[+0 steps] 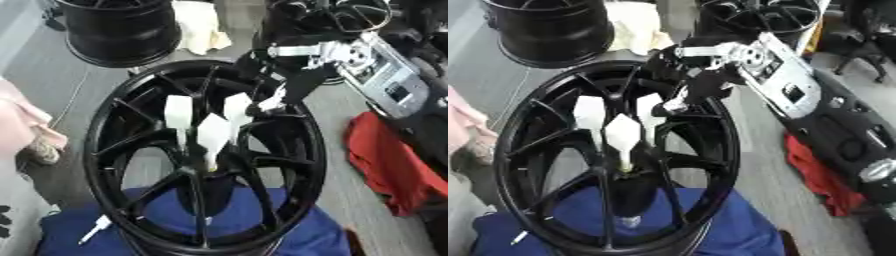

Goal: Pull the pin out of the wheel hub.

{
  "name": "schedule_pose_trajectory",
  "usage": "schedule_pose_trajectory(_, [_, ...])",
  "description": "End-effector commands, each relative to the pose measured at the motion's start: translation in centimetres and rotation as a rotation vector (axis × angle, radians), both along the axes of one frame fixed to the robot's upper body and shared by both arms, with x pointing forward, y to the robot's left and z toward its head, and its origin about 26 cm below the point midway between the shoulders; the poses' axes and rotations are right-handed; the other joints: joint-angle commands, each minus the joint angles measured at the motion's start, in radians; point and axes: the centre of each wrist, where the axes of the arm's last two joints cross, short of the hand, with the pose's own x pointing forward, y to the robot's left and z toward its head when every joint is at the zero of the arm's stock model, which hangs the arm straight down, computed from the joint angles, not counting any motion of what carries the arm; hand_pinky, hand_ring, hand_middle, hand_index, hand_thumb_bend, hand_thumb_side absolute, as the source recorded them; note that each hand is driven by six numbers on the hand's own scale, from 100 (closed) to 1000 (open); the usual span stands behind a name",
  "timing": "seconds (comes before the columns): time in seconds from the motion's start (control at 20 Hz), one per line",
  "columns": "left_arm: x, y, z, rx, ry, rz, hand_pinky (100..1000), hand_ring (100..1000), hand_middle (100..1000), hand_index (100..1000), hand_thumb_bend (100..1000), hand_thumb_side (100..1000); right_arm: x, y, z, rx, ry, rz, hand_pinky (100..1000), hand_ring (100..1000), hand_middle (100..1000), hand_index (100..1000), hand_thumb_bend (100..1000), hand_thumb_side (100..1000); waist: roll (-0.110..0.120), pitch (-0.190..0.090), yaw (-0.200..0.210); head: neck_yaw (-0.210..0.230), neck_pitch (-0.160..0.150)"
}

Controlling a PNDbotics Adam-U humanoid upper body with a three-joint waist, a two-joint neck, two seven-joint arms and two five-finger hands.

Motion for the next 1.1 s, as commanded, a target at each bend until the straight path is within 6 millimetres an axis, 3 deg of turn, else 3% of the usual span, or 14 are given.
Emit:
schedule_pose_trajectory(0.05, [0.5, 0.5, 1.4, 0.059, -0.053, -0.086, 739, 536, 567, 770, 221, 783, 0.1, -0.1, 1.2, -0.016, -0.030, 0.003, 833, 870, 820, 941, 461, 397, 0.007, -0.009, 0.001, -0.003, -0.007])
schedule_pose_trajectory(1.1, [1.1, 0.2, 1.7, 0.058, -0.067, -0.101, 738, 536, 568, 770, 222, 783, 1.4, 0.5, -1.0, -0.098, 0.022, 0.000, 832, 853, 769, 897, 433, 345, 0.006, 0.003, 0.015, -0.018, -0.011])
